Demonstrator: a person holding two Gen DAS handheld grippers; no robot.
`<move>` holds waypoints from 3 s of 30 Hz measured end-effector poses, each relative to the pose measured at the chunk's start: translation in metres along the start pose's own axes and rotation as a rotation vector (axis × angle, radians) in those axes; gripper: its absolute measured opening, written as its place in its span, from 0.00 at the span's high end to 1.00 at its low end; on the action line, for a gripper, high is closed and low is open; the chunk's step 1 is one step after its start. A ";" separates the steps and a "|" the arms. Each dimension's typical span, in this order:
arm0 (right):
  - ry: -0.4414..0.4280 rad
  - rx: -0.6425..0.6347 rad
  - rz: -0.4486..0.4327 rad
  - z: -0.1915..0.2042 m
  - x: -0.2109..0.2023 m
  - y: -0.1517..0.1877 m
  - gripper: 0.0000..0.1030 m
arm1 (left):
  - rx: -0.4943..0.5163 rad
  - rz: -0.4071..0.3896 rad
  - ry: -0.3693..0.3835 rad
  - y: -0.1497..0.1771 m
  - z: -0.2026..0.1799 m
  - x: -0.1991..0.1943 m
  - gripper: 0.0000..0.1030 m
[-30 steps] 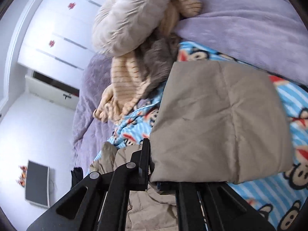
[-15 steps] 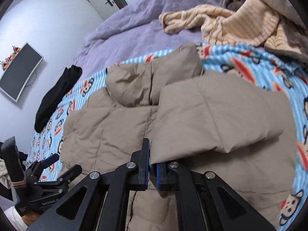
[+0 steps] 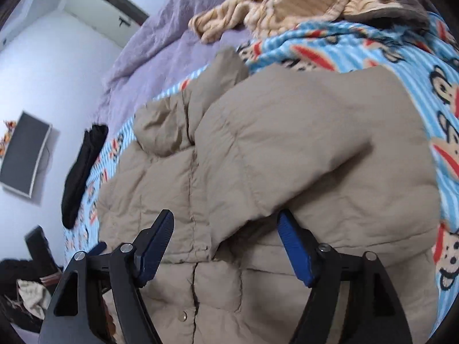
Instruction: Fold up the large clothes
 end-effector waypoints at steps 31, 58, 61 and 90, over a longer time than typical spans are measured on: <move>0.028 -0.308 0.207 0.075 0.041 0.060 0.36 | -0.182 0.062 0.491 -0.021 0.012 -0.008 0.00; 0.087 0.171 0.052 -0.123 -0.008 -0.007 0.91 | -0.126 0.113 0.337 -0.005 -0.007 0.039 0.88; 0.084 0.184 0.050 -0.128 -0.005 -0.001 0.91 | -0.093 0.101 0.288 -0.006 -0.006 0.037 0.87; 0.330 -0.137 0.043 -0.113 0.006 -0.037 0.92 | -0.011 0.053 0.119 -0.027 -0.010 0.049 0.78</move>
Point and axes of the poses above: each gripper's, at about its wrist camera, not at the fingertips, and x roughly the way its jaws point, z to its left, y to its underside, the point moved 9 cm from there along x, roughly the way its jaws point, and after that the axes turned 4 degrees about z, right-handed, at the moved point
